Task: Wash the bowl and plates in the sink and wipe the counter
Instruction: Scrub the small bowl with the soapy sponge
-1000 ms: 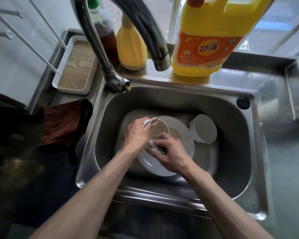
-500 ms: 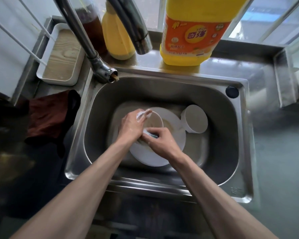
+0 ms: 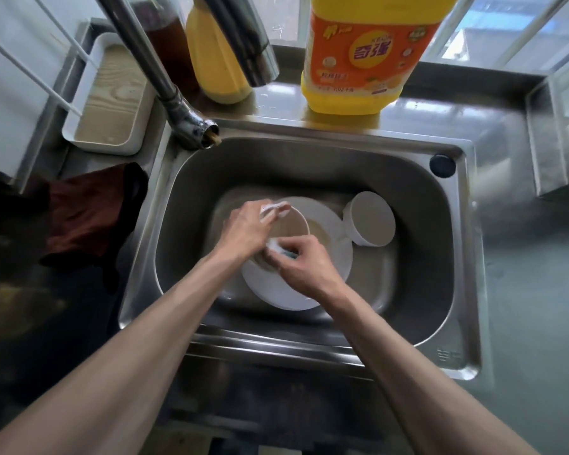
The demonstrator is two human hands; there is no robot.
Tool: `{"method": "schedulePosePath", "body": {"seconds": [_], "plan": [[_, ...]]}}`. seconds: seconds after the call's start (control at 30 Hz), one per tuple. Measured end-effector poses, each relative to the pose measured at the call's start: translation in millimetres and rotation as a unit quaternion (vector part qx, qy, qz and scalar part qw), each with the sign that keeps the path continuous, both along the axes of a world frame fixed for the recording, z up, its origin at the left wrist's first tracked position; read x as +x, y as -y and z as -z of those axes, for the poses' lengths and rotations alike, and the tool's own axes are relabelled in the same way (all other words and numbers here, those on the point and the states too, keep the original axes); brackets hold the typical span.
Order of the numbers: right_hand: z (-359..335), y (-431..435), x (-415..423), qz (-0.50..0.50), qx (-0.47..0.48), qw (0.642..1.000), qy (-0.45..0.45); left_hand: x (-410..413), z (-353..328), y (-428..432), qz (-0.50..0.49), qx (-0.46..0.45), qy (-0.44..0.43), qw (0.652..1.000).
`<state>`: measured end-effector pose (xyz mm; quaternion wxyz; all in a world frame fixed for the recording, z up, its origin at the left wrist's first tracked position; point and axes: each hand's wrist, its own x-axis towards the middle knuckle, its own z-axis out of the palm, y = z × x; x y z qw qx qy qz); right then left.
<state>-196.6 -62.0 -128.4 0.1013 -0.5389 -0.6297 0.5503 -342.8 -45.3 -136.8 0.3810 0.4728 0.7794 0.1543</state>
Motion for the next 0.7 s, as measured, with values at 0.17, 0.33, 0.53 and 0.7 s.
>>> {"method": "schedulePosePath", "body": {"seconds": [0.17, 0.33, 0.53, 0.7], "plan": [[9.9, -3.5, 17.3, -0.241, 0.374, 0.874, 0.195, -8.3, -1.2, 2.2, 0.055, -0.042, 0.004, 0.998], [19.6, 6.2, 19.9, -0.207, 0.423, 0.869, 0.150, -16.2, -11.2, -5.0, 0.121, -0.096, 0.022, 0.988], [14.5, 12.4, -2.2, 0.093, 0.127, 0.987, 0.044, -3.0, -7.0, 28.4, -0.045, -0.002, 0.262, 0.964], [9.4, 11.1, -10.6, 0.131, -0.072, 0.985, -0.080, 16.5, 10.2, 44.4, -0.093, 0.136, 0.260, 0.951]]}}
